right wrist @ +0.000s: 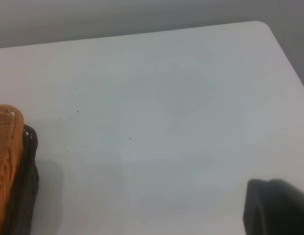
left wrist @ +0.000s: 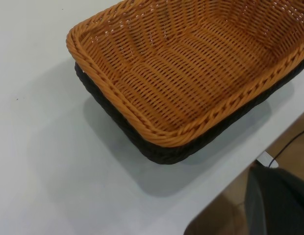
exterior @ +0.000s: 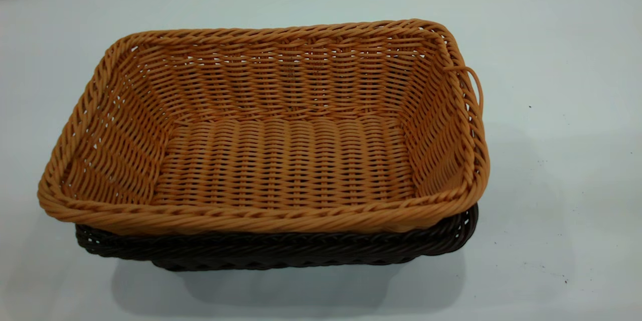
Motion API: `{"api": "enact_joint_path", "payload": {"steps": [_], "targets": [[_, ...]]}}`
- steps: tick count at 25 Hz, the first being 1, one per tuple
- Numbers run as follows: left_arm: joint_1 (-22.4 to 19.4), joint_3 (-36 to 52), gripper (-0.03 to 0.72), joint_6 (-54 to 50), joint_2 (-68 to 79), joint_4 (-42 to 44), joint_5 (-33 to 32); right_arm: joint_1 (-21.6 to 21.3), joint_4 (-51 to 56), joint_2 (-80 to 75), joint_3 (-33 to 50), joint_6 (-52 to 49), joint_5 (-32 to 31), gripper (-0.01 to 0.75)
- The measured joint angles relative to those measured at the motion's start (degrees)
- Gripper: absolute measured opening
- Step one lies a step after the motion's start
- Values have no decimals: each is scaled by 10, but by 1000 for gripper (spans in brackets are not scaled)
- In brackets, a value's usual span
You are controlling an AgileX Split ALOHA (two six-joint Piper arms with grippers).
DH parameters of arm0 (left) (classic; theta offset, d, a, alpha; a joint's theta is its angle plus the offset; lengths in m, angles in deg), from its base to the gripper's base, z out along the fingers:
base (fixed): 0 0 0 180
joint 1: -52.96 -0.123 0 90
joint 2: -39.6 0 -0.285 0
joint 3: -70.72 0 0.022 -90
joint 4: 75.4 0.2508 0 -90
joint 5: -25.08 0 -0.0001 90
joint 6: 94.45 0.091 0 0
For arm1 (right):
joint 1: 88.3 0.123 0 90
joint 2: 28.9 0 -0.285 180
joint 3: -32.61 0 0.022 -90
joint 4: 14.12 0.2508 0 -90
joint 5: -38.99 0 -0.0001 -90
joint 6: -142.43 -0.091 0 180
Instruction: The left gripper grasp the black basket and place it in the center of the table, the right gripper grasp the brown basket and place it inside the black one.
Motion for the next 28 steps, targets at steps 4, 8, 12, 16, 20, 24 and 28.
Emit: {"api": "enact_joint_path", "payload": {"steps": [4, 8, 12, 16, 20, 24, 28], "targets": [[-55, 0, -1, 0, 1, -1, 0, 0, 0, 0, 0, 0, 0, 3], [-131, 0, -1, 0, 1, -2, 0, 0, 0, 0, 0, 0, 0, 3], [-221, 0, -1, 0, 1, -2, 0, 0, 0, 0, 0, 0, 0, 3], [-308, 0, -1, 0, 1, -1, 0, 1, 0, 0, 0, 0, 0, 3], [-350, 0, -1, 0, 1, -1, 0, 1, 0, 0, 0, -1, 0, 3], [-350, 0, -1, 0, -9, -1, 0, 1, 0, 0, 0, -1, 0, 3], [-350, -1, -1, 0, -37, -1, -2, 1, 0, 0, 0, 0, 0, 3]]}}
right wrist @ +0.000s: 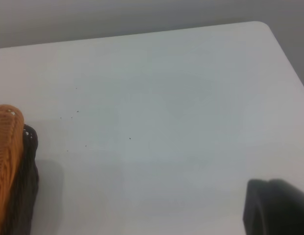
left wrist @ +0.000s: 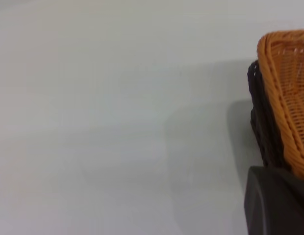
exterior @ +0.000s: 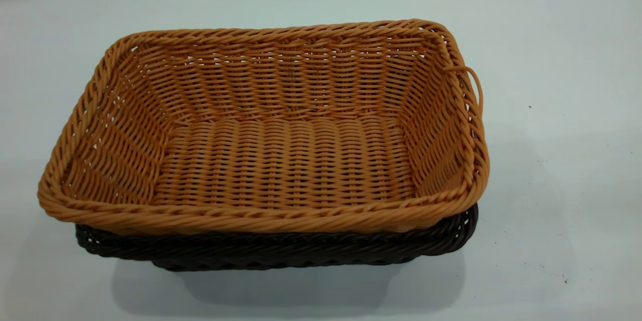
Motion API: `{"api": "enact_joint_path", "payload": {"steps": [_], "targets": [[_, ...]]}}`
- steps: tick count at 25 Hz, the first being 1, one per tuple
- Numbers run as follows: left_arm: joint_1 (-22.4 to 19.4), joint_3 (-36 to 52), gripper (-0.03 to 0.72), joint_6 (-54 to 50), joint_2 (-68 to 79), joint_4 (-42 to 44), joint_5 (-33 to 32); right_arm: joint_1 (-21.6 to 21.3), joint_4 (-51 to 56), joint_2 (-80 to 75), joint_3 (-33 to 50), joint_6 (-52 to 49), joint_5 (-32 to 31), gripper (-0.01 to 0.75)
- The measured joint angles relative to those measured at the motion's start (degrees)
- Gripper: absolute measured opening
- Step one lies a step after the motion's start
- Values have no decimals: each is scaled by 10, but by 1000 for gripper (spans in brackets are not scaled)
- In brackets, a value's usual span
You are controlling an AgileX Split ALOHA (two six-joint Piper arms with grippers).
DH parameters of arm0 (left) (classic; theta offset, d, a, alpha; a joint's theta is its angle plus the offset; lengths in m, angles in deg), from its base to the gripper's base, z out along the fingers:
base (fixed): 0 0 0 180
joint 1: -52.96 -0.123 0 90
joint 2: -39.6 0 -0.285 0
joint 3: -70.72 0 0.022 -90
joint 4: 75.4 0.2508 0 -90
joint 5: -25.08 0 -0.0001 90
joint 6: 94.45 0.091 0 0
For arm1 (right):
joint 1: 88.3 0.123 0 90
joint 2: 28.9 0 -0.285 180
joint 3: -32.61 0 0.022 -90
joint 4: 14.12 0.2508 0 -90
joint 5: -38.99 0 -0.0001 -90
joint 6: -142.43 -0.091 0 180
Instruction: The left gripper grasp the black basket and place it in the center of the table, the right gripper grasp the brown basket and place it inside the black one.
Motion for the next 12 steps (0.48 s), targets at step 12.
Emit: {"api": "enact_joint_path", "payload": {"steps": [12], "targets": [[13, -1, -1, 0, 1, 0, -1, 0, 2, 0, 0, 0, 0, 3]]}}
